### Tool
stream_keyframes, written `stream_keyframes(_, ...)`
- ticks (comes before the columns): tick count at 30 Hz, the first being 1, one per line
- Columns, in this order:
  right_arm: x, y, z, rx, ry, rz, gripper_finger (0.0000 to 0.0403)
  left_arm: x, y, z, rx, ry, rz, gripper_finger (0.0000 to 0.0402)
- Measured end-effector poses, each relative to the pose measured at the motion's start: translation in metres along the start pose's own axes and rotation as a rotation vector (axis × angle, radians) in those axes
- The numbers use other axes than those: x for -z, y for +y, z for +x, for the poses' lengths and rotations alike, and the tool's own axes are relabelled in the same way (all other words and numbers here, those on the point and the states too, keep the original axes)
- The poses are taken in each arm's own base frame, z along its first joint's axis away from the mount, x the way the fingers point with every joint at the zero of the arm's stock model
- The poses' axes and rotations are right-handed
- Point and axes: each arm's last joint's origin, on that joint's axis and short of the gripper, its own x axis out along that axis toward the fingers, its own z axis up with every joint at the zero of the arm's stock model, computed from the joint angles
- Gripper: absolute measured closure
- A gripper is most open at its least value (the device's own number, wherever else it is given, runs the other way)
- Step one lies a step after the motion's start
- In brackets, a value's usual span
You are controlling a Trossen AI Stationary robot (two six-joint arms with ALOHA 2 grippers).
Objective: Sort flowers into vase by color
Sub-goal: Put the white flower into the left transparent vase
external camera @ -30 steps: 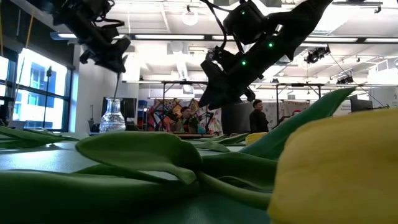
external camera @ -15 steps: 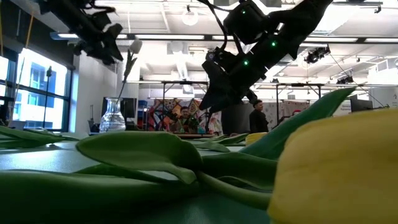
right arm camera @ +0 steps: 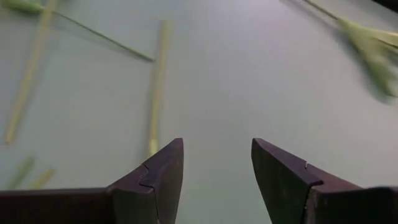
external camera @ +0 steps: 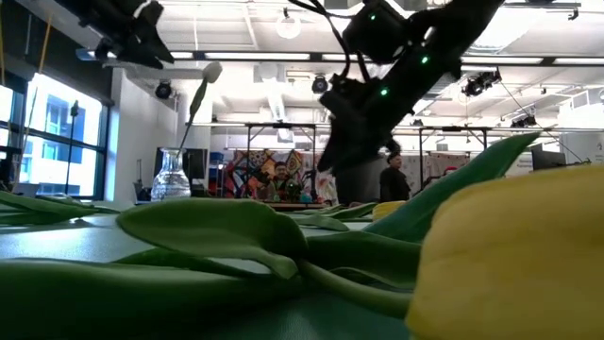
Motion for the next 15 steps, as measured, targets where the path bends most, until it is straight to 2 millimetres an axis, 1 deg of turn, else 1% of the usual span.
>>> stream_keyframes(3, -0.003, -0.01, -0.015, 0.056, 0.054, 0.015, 0.0224, 0.0, -0.001, -0.008, 0.018, -0.019, 0.001, 0.0231)
stream_keyframes(6, -0.001, -0.018, -0.031, 0.094, 0.122, 0.019, 0.0224, 0.002, -0.003, -0.013, 0.042, -0.007, 0.006, 0.0231)
stream_keyframes(10, 0.009, -0.029, -0.051, 0.175, 0.258, 0.04, 0.0224, 0.011, -0.008, -0.016, 0.117, 0.059, 0.003, 0.0231)
stream_keyframes(12, 0.012, -0.034, -0.057, 0.215, 0.299, 0.047, 0.0224, 0.019, -0.011, -0.014, 0.153, 0.086, 0.009, 0.0231)
stream_keyframes(15, 0.016, -0.037, -0.06, 0.252, 0.338, 0.028, 0.0224, 0.031, -0.016, -0.011, 0.19, 0.121, 0.004, 0.0231)
